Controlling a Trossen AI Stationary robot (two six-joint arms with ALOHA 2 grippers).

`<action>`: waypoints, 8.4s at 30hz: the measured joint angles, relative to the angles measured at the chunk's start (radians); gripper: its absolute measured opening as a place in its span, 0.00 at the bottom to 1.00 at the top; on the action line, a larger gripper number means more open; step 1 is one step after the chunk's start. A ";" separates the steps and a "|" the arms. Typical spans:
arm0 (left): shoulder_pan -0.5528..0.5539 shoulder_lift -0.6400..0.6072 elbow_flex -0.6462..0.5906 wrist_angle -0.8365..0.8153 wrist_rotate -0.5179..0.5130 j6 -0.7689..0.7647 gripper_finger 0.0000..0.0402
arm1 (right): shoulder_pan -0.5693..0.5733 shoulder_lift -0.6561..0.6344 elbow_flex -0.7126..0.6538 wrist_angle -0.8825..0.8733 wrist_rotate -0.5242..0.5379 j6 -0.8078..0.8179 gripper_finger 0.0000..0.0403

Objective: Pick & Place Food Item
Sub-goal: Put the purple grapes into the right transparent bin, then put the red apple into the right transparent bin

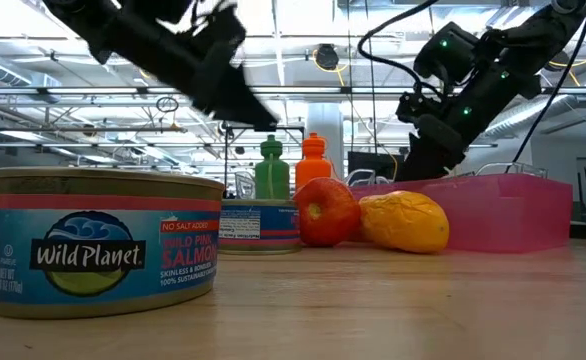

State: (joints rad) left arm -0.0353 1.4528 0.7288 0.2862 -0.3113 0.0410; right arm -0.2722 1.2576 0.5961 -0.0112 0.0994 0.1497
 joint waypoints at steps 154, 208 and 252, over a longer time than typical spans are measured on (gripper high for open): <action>-0.162 -0.097 0.154 -0.141 -0.105 0.159 0.14 | 0.279 0.351 0.320 0.628 -0.102 -0.130 0.02; -0.103 -0.213 0.149 -0.163 -0.098 0.057 0.19 | -0.233 -0.504 -0.121 0.001 0.408 -0.059 0.01; -0.076 -0.208 0.149 -0.162 -0.099 -0.196 0.19 | -0.217 -0.507 -0.246 0.246 0.254 -0.148 0.66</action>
State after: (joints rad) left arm -0.1116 1.2447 0.8780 0.1244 -0.4098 -0.1547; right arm -0.4891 0.7504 0.3504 0.2343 0.3529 0.0013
